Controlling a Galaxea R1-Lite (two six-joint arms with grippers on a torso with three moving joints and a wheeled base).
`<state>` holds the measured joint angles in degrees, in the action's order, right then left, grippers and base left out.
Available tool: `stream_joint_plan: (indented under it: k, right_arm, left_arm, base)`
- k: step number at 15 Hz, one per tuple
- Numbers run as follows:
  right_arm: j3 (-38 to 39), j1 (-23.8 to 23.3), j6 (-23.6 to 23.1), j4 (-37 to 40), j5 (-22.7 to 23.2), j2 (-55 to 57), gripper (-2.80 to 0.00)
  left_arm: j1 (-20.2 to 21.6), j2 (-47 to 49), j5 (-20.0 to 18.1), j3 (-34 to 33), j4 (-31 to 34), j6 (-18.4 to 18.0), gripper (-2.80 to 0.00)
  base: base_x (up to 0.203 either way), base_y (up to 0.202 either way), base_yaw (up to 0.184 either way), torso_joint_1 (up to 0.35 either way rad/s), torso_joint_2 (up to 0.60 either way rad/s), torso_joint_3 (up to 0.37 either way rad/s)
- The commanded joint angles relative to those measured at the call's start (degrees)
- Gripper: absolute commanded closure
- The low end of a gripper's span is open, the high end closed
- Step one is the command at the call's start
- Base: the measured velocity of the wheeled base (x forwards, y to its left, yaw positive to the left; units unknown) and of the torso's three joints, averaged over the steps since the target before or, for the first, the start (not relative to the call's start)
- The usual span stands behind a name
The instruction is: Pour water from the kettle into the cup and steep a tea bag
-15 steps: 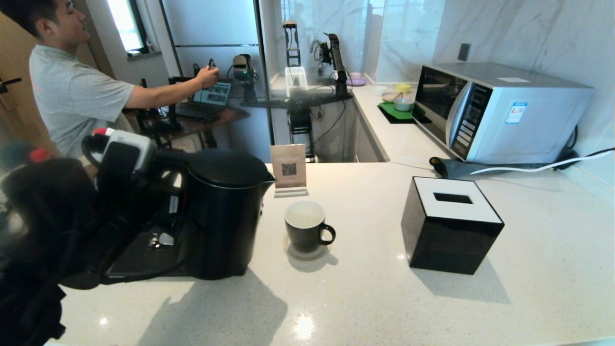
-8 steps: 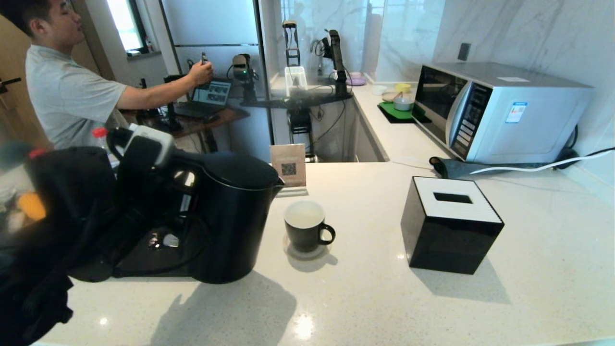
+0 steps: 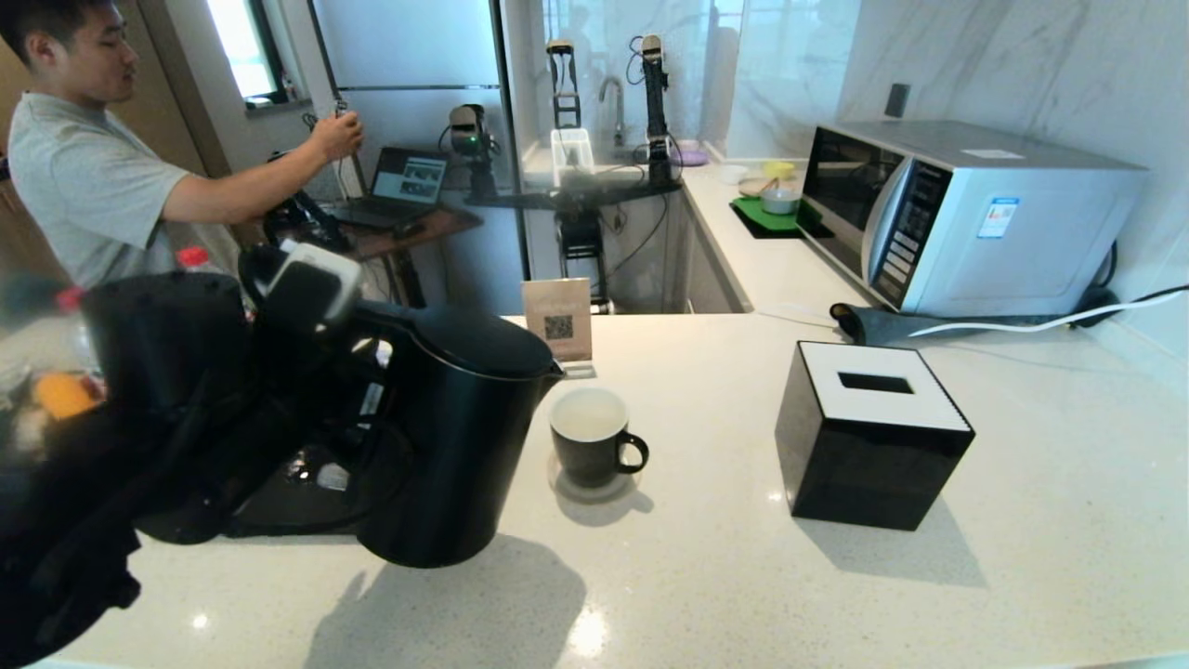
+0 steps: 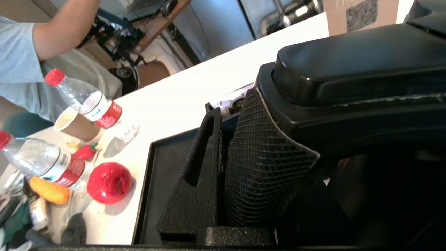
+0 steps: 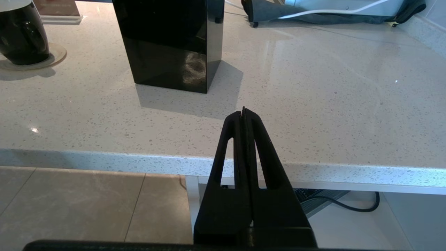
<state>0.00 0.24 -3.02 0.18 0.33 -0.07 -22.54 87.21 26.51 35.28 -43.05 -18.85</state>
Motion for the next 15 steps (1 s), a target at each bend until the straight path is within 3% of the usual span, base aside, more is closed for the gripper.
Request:
stream_joint_plan:
  k: [1, 6, 15]
  right_arm:
    - [0.0, 0.04, -0.05, -0.01, 0.05, 0.07, 0.0]
    - [0.0, 0.02, -0.05, -0.01, 0.02, 0.07, 0.0]
    - [0.0, 0.02, -0.05, -0.01, 0.02, 0.07, 0.0]
  left_arm:
    - [-0.26, 0.3, 1.36, 1.2, 0.5, -0.05, 0.0]
    - [-0.22, 1.67, 4.37, 1.2, 0.36, -0.75, 0.0]
    - [0.22, 5.06, 4.72, 3.9, 0.43, -3.7, 0.0]
  base:
    - [0.0, 0.0, 0.0, 0.0, 0.0, 0.0]
    - [0.0, 0.0, 0.0, 0.0, 0.0, 0.0]
    - [0.0, 0.0, 0.0, 0.0, 0.0, 0.0]
